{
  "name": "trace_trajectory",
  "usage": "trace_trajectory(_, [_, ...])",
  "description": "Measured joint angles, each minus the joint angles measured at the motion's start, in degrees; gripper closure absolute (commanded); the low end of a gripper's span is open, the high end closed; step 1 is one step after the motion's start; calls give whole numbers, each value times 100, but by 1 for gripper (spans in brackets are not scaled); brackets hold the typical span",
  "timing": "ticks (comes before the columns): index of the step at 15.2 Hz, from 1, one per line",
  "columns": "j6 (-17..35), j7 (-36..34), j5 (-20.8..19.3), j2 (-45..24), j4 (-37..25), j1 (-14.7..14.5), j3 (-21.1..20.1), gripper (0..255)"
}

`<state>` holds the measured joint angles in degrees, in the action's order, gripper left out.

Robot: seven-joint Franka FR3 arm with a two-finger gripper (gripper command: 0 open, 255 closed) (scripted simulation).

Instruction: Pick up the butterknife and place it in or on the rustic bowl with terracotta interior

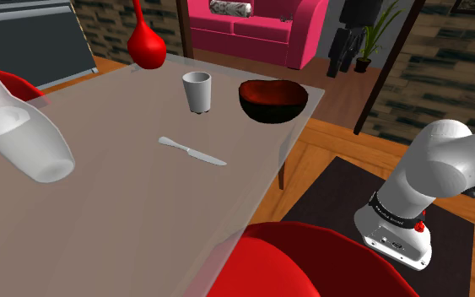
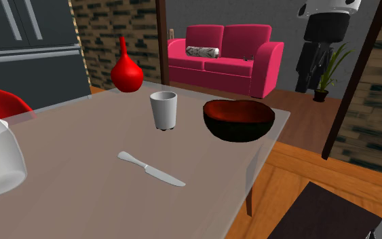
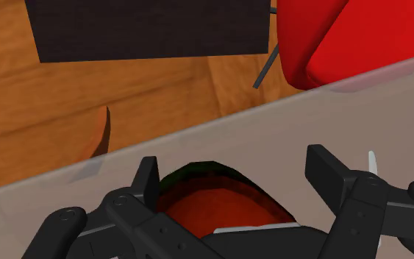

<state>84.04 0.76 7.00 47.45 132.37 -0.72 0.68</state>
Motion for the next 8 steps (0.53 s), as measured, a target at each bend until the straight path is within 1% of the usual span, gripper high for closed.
trace_trajectory(1, [0, 0, 0, 0, 0, 0, 0, 0])
trace_trajectory(3, [181, -111, 67, -90, 28, -47, -164, 0])
trace_trajectory(8, [968, -472, 230, -557, 108, -188, -736, 0])
